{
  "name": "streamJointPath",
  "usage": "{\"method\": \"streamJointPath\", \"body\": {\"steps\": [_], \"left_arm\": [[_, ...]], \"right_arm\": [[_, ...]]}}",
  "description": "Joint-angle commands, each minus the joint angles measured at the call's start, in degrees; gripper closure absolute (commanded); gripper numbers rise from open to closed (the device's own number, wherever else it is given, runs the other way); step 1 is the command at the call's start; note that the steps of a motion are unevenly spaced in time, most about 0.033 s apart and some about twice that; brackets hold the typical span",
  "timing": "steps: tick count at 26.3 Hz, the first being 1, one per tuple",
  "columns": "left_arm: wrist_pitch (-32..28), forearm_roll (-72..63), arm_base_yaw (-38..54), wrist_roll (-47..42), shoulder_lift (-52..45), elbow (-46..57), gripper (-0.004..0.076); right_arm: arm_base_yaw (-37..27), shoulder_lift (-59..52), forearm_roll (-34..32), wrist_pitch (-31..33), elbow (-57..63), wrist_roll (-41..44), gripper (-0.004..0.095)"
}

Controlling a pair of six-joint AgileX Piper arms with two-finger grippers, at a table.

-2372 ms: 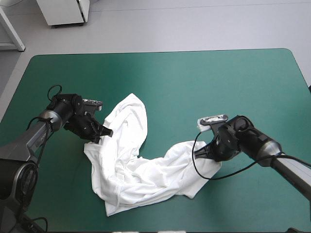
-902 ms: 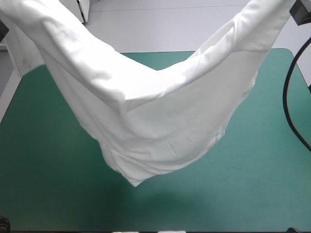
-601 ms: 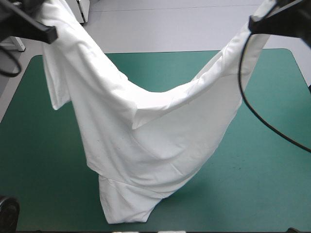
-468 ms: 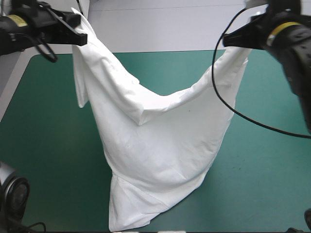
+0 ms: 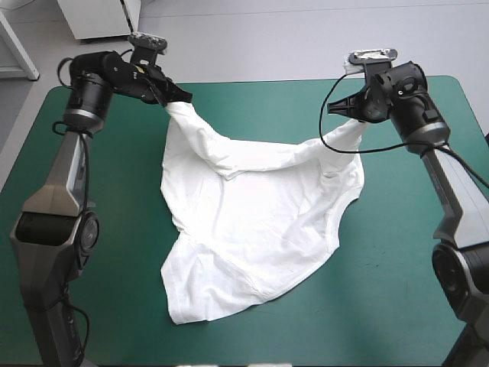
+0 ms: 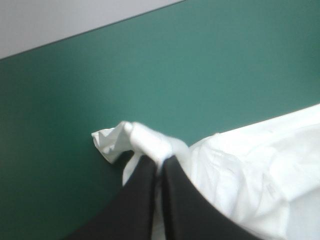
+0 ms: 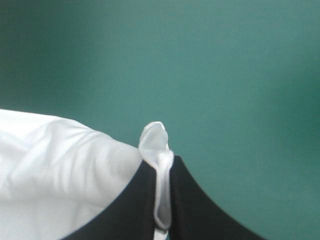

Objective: Fold the cloth

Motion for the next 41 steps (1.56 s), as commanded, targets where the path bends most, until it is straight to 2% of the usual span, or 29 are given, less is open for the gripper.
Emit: {"method": "streamJointPath", "body": {"steps": [1, 11, 14, 17, 21, 24, 28, 32, 36, 41], "left_arm": [[-4.79, -0.75, -0.19, -0.42, 1.62, -1.43, 0.0733], [-6.77, 1.2, -0.19, -0.42, 10.32, -1.43, 0.0732], [-8.11, 1.2, -0.19, -0.33, 10.9, -1.43, 0.0693], [-8.28, 0.98, -0.19, -0.59, 10.9, -1.54, 0.0568], [-3.65, 0.8, -0.19, -0.47, 10.68, -2.77, 0.0295], [0.07, 0.64, -0.19, -0.71, 10.66, -5.99, 0.0193], [5.14, 1.38, -0.11, 0.06, 7.62, -13.27, 0.0237], [9.88, 1.38, -0.11, 0.79, 0.4, -14.37, 0.025], [11.06, 1.49, -0.11, 2.48, -7.25, -14.37, 0.0295], [11.3, 1.49, -0.11, 2.48, -15.57, -10.38, 0.0303]], "right_arm": [[-3.14, 1.67, 2.94, -6.2, -1.35, -1.98, 0.0927], [-5.8, 11.77, 4.41, -7.41, -1.35, -4.38, 0.0926], [-5.8, 12.57, 6.08, -7.85, -1.54, -6.54, 0.09], [-5.93, 12.66, 8.66, -9.08, -1.54, -9.26, 0.0792], [-6.98, 12.55, 13.55, -8.16, -1.76, -10.51, 0.0532], [-8.29, 11.76, 15.64, -5.26, -1.76, -9.4, 0.04], [-10.76, 6.17, 16.72, -4.32, -1.76, -10.18, 0.04], [-12.1, -1.77, 19.01, -0.75, -1.64, -10.96, 0.04], [-12.1, -8.39, 19.34, 1.85, -1.16, -11.45, 0.04], [-12.1, -12.43, 18.67, 3.52, -1.16, -11.45, 0.04]]}}
